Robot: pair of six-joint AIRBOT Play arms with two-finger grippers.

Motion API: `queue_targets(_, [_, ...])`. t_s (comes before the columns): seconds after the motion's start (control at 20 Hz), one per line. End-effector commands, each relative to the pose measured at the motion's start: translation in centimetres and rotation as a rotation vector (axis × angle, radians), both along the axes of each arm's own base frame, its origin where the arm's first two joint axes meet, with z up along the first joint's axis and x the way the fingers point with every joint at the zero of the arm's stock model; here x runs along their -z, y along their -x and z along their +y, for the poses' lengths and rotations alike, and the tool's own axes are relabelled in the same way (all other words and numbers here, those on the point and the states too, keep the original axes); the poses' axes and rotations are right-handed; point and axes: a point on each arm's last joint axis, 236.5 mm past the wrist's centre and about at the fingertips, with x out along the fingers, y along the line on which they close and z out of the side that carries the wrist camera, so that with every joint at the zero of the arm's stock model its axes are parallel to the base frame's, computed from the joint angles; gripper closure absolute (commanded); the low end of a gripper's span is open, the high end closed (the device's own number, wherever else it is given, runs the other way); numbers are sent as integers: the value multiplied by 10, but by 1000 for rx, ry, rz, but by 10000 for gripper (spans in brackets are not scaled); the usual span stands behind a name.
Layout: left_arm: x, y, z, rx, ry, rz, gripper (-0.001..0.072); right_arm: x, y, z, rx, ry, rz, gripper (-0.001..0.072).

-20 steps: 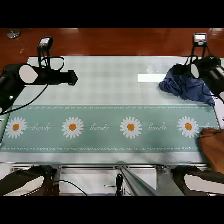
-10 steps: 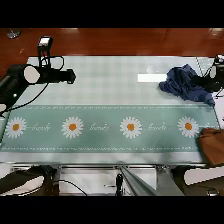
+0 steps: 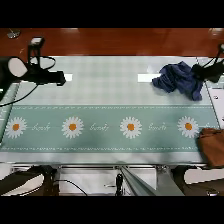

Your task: Fold the shirts.

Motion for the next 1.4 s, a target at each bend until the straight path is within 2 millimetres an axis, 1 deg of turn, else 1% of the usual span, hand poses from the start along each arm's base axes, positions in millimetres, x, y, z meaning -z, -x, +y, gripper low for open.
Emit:
queue_targets(0.0, [-34,35,34,-58,-24,40,5,-158,-18,32,-119,19,-344,688])
queue_targets(0.05, [-46,48,33,-59,-11,16,5,-203,-11,42,-147,62,-428,688])
queue_targets(0.1, [-55,60,26,-54,21,-10,5,-248,2,55,-182,107,-516,688])
queue_targets(0.15, [-62,75,14,-44,76,-33,5,-287,16,69,-208,137,-591,688])
queue_targets(0.25, [-67,108,-12,-20,200,-55,5,-359,53,102,-266,191,-750,688])
queue_targets(0.35, [-63,132,-30,4,268,-77,5,-414,94,132,-316,222,-885,688])
queue_targets(0.45, [-53,148,-36,17,283,-80,5,-453,134,156,-358,235,-989,688])
queue_targets(0.5, [-47,152,-37,18,286,-71,5,-466,150,166,-378,238,-1030,688])
queue_targets(0.6, [-40,155,-41,21,301,-49,5,-486,181,182,-422,249,-1097,688])
queue_targets(0.65, [-38,155,-42,19,310,-44,5,-488,193,190,-448,243,-1103,688])
queue_targets(0.7, [-38,153,-43,17,317,-46,5,-484,202,198,-480,232,-1083,688])
queue_targets(0.75, [-39,150,-43,14,319,-57,5,-475,208,206,-517,218,-1048,688])
queue_targets(0.8, [-41,148,-43,10,320,-71,5,-461,213,217,-566,197,-996,688])
queue_targets(0.9, [-43,144,-42,6,322,-88,5,-429,216,241,-667,145,-893,688])
queue_targets(1.0, [-42,144,-42,6,322,-84,5,-388,215,276,-776,49,-793,688])
queue_targets(1.05, [-42,144,-42,6,322,-83,5,-364,215,297,-832,-15,-744,688])
queue_targets(1.15, [-42,144,-42,6,321,-84,5,-304,211,343,-897,-149,-637,688])
queue_targets(1.2, [-42,144,-42,6,321,-83,5,-272,208,362,-899,-201,-583,688])
queue_targets(1.25, [-42,144,-42,5,321,-83,5,-235,206,383,-891,-255,-515,688])
queue_targets(1.35, [-41,144,-42,4,321,-79,5,-165,207,423,-876,-342,-372,688])
